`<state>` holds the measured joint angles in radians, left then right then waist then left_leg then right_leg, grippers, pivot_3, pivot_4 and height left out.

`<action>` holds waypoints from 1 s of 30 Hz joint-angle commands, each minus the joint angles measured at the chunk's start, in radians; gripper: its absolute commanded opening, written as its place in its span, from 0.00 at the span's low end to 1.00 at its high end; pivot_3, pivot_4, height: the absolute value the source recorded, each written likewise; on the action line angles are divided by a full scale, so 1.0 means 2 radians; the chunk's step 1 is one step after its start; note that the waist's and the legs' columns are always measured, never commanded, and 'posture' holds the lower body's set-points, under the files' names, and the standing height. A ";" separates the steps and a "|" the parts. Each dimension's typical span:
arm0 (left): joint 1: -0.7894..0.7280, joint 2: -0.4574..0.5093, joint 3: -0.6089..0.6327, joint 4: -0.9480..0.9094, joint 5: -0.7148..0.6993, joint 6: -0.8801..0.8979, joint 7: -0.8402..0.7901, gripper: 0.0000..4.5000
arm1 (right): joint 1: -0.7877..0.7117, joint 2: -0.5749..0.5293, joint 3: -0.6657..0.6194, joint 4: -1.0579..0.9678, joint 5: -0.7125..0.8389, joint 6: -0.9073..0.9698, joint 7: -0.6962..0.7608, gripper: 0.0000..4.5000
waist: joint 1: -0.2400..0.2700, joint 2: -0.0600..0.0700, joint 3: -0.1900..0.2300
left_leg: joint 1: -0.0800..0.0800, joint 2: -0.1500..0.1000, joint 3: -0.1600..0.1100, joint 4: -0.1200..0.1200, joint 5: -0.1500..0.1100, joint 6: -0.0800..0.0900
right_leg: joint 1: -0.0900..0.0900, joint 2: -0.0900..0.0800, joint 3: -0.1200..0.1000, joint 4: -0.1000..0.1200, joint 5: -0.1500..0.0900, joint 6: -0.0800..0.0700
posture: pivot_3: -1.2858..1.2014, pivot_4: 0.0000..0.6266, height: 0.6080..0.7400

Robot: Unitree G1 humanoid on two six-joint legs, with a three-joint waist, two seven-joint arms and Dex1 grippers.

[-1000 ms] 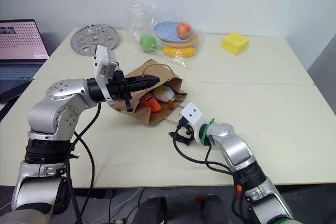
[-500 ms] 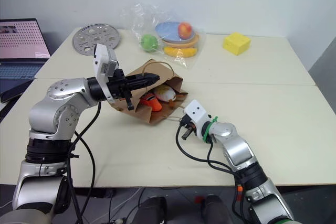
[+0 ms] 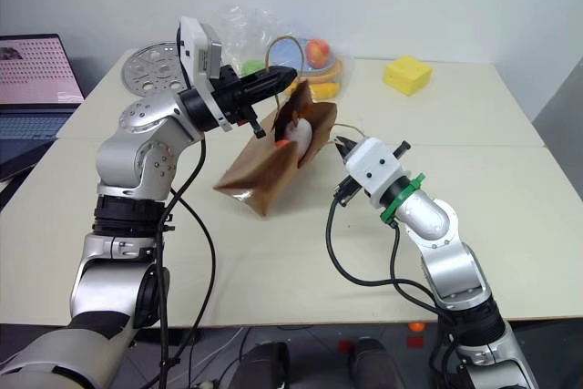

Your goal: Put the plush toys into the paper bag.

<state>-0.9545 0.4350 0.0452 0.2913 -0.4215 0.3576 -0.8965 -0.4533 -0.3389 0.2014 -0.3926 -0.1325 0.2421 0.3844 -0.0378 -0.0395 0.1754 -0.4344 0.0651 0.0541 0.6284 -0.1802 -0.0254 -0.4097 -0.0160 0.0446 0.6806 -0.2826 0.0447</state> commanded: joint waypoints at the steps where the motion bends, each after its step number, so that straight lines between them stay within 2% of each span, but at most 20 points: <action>1: 0.005 0.012 0.007 -0.005 0.003 -0.013 -0.014 0.00 | -0.024 0.013 0.005 -0.024 -0.014 -0.031 -0.014 0.00 | 0.001 0.000 0.000 | 0.000 0.000 0.000 0.000 0.000 0.000 | 0.000 0.000 0.000 0.000 0.000 0.000 | 0.52 0.24 1.00; 7: 0.014 0.025 0.017 -0.013 -0.004 0.000 -0.018 0.00 | -0.043 0.024 0.014 -0.009 -0.024 -0.050 -0.011 0.00 | 0.004 0.000 0.000 | 0.000 0.000 0.000 0.000 0.000 0.000 | 0.000 0.000 0.000 0.000 0.000 0.000 | 0.52 0.24 1.00; 12: 0.065 0.045 0.007 -0.058 -0.004 0.018 -0.030 0.00 | -0.030 0.038 0.043 0.027 0.009 0.007 0.039 0.00 | 0.004 0.000 0.000 | 0.000 0.000 0.000 0.000 0.000 0.000 | 0.001 -0.001 0.000 0.000 0.000 0.000 | 0.52 0.24 1.00; 15: 0.087 0.055 0.015 -0.082 -0.006 0.029 -0.024 0.00 | -0.030 0.037 0.038 0.031 0.021 0.001 0.051 0.00 | 0.004 0.000 0.000 | 0.000 0.000 0.000 0.000 0.000 0.000 | 0.001 -0.001 0.000 0.000 0.000 0.000 | 0.52 0.24 1.00; 18: 0.104 0.069 0.029 -0.109 -0.018 0.046 -0.022 0.14 | -0.035 0.034 0.027 0.033 0.040 -0.001 0.065 0.14 | 0.004 0.000 0.000 | 0.000 0.000 0.000 0.000 0.000 0.000 | 0.001 -0.001 0.000 0.000 0.000 0.000 | 0.52 0.24 1.00; 23: 0.145 0.100 0.058 -0.169 -0.040 0.081 -0.014 0.48 | -0.037 0.010 0.006 0.021 0.080 0.011 0.108 0.53 | 0.004 0.000 0.000 | 0.000 0.000 0.000 0.000 0.000 0.000 | 0.001 -0.001 0.000 0.000 0.000 0.000 | 0.52 0.24 1.00; 28: 0.244 0.140 0.113 -0.294 -0.095 0.157 0.013 0.83 | -0.051 -0.027 -0.040 -0.011 0.174 0.063 0.168 0.95 | 0.002 0.000 0.000 | 0.000 0.000 0.000 0.000 0.000 0.000 | 0.001 -0.001 -0.001 0.000 0.000 0.000 | 0.52 0.24 1.00; 29: 0.262 0.144 0.122 -0.315 -0.104 0.169 0.020 0.90 | -0.054 -0.036 -0.045 -0.013 0.184 0.067 0.177 1.00 | 0.002 0.000 0.000 | 0.000 0.001 0.000 0.000 0.000 0.000 | 0.001 -0.001 -0.001 0.000 0.000 0.000 | 0.52 0.24 1.00; 30: 0.271 0.146 0.127 -0.326 -0.110 0.176 0.027 0.96 | -0.056 -0.041 -0.047 -0.012 0.189 0.068 0.182 1.00 | 0.003 0.000 0.000 | 0.000 0.001 0.000 0.000 0.000 0.000 | 0.001 -0.001 -0.001 0.000 0.000 0.000 | 0.52 0.24 1.00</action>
<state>-0.4165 0.7133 0.2584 -0.2846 -0.6014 0.6828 -0.8669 -0.5380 -0.4143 0.1360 -0.3772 0.2000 0.3720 0.7191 -0.0320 -0.0394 0.1754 -0.4336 0.0661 0.0533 0.6275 -0.1803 -0.0256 -0.4082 -0.0183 0.0430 0.6804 -0.2825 0.0442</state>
